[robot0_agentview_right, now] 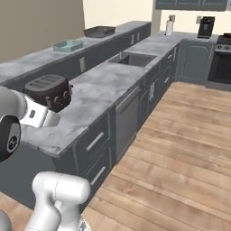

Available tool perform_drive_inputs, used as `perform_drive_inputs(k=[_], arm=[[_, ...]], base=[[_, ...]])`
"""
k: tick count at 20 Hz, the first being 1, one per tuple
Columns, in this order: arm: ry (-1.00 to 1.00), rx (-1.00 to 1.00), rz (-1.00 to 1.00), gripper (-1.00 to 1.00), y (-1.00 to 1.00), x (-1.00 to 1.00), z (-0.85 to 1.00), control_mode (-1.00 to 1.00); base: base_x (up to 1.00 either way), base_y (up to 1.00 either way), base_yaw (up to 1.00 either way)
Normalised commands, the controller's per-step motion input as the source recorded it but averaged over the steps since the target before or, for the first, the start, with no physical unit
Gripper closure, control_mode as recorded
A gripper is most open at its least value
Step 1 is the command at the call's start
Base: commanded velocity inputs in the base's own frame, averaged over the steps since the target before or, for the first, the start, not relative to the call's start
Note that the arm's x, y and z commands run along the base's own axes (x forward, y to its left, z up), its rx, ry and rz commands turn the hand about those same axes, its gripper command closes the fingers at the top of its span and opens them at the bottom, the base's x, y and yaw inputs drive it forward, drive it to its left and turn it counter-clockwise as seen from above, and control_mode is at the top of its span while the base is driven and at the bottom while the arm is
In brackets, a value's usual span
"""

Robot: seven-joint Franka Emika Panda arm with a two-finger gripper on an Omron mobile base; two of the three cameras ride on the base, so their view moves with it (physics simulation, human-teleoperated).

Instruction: Place the cold items (cucumber and broccoli) from the fridge in one tupperware on the dining counter. Place the warm items (kebab skewer and hot dog) in the stove area in another tupperware.

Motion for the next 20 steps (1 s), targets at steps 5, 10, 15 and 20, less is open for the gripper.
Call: perform_drive_inputs(k=[5,10,15,20], arm=[[0.00,0.00,0.00,-1.00,0.00,0.00,0.00,1.00],[0.00,0.00,0.00,-1.00,0.00,0.00,0.00,1.00],[0.00,0.00,0.00,-1.00,0.00,0.00,0.00,1.00],[0.00,0.00,0.00,-1.00,0.00,0.00,0.00,1.00]], base=[[0.27,-0.82,-0.52],[0.32,-0.61,-0.71],[0.64,-0.52,-0.49],[0.98,-0.33,-0.11]])
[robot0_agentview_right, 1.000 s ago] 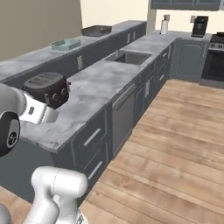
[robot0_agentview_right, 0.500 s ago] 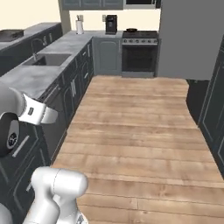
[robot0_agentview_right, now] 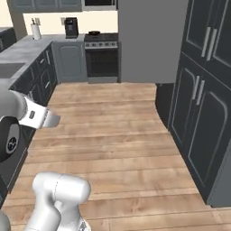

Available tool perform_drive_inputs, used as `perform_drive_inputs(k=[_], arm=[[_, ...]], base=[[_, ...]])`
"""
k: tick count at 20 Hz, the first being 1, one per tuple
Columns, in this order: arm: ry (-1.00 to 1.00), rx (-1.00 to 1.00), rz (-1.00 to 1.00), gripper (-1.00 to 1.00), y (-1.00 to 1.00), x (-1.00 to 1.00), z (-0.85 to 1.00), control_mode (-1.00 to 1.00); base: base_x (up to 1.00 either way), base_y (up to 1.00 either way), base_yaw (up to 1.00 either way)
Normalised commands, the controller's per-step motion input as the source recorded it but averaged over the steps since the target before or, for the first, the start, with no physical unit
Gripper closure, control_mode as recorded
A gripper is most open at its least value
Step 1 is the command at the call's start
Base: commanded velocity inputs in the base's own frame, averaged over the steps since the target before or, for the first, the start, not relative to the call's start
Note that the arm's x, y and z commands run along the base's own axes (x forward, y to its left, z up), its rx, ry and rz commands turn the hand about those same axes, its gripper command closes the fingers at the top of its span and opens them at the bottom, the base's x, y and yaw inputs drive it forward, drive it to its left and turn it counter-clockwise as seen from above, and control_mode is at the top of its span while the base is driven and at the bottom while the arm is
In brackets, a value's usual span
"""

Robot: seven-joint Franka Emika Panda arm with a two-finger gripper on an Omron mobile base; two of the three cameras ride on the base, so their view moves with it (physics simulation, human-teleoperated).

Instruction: Place the cold items (cucumber and broccoli) from the fridge in one tupperware on the dining counter. Place the warm items (kebab skewer and hot dog) in the stove area in another tupperware.

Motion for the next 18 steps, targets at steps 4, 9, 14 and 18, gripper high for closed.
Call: perform_drive_inputs(k=[4,9,14,18], arm=[[0.00,0.00,0.00,-1.00,0.00,0.00,0.00,1.00],[0.00,0.00,0.00,-1.00,0.00,0.00,0.00,1.00],[0.00,0.00,0.00,-1.00,0.00,0.00,0.00,1.00],[0.00,0.00,0.00,-1.00,0.00,0.00,0.00,1.00]], base=[[1.00,-0.17,0.07],[1.00,-0.03,0.03],[1.00,0.03,0.00],[1.00,0.10,-0.01]])
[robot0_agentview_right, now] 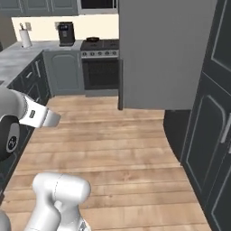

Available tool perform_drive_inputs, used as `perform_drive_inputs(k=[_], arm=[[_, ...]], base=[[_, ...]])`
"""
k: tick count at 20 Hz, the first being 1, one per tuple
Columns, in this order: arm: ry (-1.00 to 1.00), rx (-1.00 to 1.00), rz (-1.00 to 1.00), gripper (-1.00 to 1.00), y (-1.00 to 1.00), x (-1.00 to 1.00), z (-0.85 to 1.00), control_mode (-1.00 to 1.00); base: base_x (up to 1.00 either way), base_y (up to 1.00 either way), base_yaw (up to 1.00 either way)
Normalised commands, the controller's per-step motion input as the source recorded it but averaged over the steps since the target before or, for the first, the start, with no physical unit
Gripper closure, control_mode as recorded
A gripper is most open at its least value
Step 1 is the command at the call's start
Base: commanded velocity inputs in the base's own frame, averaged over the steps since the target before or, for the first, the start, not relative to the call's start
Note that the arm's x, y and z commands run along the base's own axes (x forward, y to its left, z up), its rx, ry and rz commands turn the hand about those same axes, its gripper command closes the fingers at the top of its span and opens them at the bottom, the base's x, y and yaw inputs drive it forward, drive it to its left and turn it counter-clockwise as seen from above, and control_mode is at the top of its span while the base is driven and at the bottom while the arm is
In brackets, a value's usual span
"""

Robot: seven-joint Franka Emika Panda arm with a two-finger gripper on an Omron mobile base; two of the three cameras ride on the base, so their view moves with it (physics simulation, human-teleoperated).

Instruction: Place the cold items (cucumber and broccoli) from the fridge in one tupperware on the dining counter. Place the warm items (kebab skewer and hot dog) in the stove area in another tupperware.

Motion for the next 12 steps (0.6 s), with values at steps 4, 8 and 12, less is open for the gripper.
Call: perform_drive_inputs(k=[4,8,12], arm=[[0.00,0.00,0.00,-1.00,0.00,0.00,0.00,1.00],[0.00,0.00,0.00,-1.00,0.00,0.00,0.00,1.00],[0.00,0.00,0.00,-1.00,0.00,0.00,0.00,1.00]], base=[[1.00,0.10,0.00],[1.00,0.23,-0.09],[1.00,0.31,-0.19]])
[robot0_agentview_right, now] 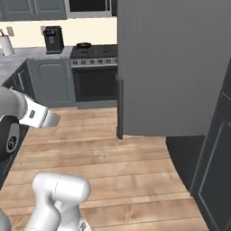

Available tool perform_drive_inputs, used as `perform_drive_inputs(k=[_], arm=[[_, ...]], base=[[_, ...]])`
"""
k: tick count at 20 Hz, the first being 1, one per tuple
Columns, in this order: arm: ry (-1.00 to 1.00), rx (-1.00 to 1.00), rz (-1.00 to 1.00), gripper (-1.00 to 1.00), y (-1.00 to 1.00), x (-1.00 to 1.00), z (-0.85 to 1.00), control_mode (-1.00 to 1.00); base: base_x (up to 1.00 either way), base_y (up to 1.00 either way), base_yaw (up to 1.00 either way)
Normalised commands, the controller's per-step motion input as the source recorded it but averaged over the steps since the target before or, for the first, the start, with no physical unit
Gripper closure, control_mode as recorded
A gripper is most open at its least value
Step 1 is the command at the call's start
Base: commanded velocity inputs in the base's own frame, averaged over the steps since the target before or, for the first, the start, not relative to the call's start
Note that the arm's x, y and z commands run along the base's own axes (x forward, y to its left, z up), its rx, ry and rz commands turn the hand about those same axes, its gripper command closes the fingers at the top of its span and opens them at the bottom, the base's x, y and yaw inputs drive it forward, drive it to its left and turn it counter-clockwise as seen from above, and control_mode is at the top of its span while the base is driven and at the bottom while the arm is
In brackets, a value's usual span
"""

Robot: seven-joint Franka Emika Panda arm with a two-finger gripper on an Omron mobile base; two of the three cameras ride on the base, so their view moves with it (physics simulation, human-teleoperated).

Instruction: Place the cold items (cucumber and broccoli) from the fridge in one tupperware on the dining counter. Place the warm items (kebab skewer and hot dog) in the stove area in another tupperware.

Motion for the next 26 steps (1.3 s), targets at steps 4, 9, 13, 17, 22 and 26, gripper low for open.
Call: perform_drive_inputs(k=[4,9,13,17,22,26], arm=[[0.00,0.00,0.00,-1.00,0.00,0.00,0.00,1.00],[0.00,0.00,0.00,-1.00,0.00,0.00,0.00,1.00],[0.00,0.00,0.00,-1.00,0.00,0.00,0.00,1.00],[0.00,0.00,0.00,-1.00,0.00,0.00,0.00,1.00],[0.00,0.00,0.00,-1.00,0.00,0.00,0.00,1.00],[0.00,0.00,0.00,-1.00,0.00,0.00,0.00,1.00]], base=[[0.97,0.47,-0.39],[0.79,0.60,-0.56],[0.65,0.69,-0.59],[0.24,0.84,-0.42],[0.22,0.80,-0.40],[0.33,0.73,-0.43]])
